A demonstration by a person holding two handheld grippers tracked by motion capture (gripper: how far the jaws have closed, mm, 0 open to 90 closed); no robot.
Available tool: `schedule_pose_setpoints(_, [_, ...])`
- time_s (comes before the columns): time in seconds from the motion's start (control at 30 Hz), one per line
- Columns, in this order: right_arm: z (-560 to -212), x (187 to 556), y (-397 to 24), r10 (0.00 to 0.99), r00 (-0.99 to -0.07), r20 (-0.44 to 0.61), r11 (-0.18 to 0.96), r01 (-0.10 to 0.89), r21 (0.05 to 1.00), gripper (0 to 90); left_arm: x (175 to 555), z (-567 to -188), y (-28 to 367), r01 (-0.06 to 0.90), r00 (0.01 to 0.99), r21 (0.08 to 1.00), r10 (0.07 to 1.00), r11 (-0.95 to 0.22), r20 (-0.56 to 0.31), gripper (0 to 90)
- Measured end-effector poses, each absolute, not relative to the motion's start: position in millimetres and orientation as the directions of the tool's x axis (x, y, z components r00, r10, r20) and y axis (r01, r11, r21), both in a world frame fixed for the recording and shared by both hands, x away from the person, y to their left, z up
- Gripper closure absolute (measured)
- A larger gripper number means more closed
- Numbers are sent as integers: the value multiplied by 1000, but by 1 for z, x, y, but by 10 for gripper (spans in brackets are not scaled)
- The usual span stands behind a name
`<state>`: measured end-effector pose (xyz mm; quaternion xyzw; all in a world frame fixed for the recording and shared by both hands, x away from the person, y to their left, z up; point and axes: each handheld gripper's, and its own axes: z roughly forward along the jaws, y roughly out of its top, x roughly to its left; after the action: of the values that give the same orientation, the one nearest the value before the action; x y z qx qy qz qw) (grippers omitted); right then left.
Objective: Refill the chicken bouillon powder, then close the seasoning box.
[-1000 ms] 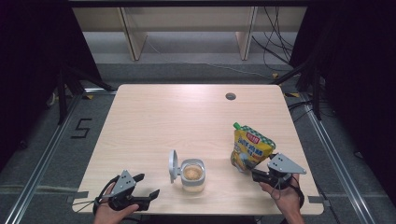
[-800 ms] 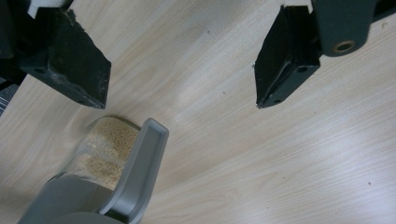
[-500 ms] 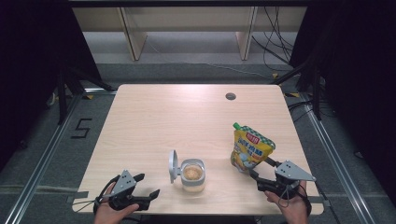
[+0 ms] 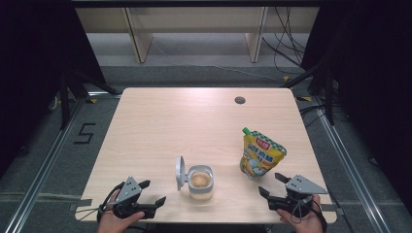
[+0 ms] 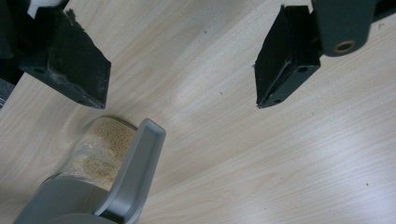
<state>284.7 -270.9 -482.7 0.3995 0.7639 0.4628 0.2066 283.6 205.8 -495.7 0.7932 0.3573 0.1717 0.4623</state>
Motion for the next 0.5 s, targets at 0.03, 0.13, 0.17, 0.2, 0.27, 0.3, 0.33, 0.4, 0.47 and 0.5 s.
schedule_pose_setpoints(0.03, [-483, 284, -272, 799, -601, 37, 272, 415, 868, 231, 284, -496, 206, 408, 686, 856, 726, -317, -58, 180])
schedule_pose_setpoints(0.13, [-484, 281, -270, 792, -610, 32, 290, 421, 860, 232, 283, -496, 205, 422, 674, 858, 735, -294, -79, 180])
schedule_pose_setpoints(0.17, [-484, 281, -270, 792, -610, 32, 290, 421, 860, 232, 283, -496, 205, 422, 674, 858, 735, -294, -79, 180])
schedule_pose_setpoints(0.2, [-485, 280, -270, 790, -613, 31, 296, 425, 856, 232, 282, -497, 205, 425, 673, 856, 735, -294, -82, 180])
schedule_pose_setpoints(0.27, [-484, 276, -269, 796, -606, 13, 314, 430, 847, 234, 284, -495, 207, 401, 688, 856, 724, -325, -47, 180])
schedule_pose_setpoints(0.3, [-485, 276, -268, 790, -613, 11, 322, 430, 843, 234, 284, -495, 207, 401, 688, 856, 724, -325, -47, 180])
schedule_pose_setpoints(0.33, [-485, 274, -267, 792, -611, 7, 329, 436, 837, 234, 283, -496, 205, 408, 683, 863, 727, -299, -71, 179])
schedule_pose_setpoints(0.4, [-486, 271, -265, 793, -608, 32, 322, 462, 826, 235, 283, -497, 204, 422, 672, 862, 735, -280, -89, 176])
schedule_pose_setpoints(0.47, [-487, 272, -266, 776, -631, 6, 349, 437, 829, 235, 283, -497, 205, 420, 671, 861, 736, -286, -83, 176])
schedule_pose_setpoints(0.5, [-487, 272, -266, 776, -631, 6, 349, 437, 829, 235, 283, -497, 205, 420, 671, 861, 736, -286, -83, 176])
